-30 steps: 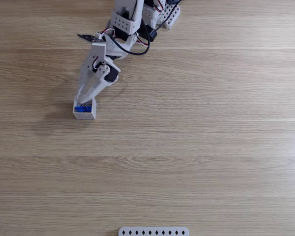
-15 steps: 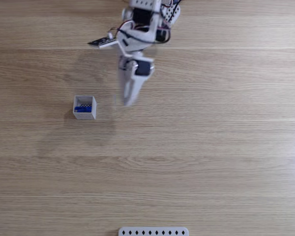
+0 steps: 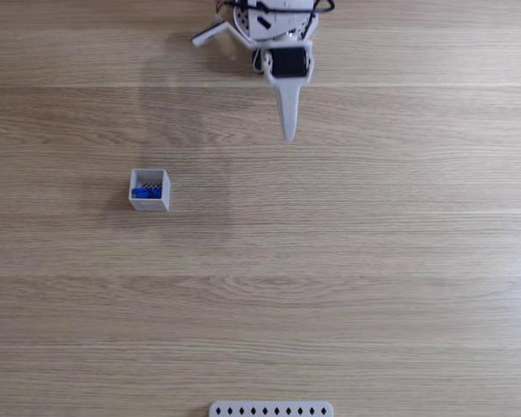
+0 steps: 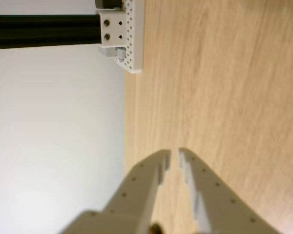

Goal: Grasp a peg and put it in the crate.

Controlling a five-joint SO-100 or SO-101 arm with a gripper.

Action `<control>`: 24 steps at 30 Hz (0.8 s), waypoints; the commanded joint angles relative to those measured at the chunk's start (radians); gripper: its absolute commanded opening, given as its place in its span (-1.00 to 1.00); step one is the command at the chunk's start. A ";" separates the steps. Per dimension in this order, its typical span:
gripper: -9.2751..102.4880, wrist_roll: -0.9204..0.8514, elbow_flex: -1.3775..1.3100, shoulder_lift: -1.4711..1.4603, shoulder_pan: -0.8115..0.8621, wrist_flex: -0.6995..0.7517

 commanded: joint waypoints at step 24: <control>-0.84 0.222 0.390 0.531 0.061 0.213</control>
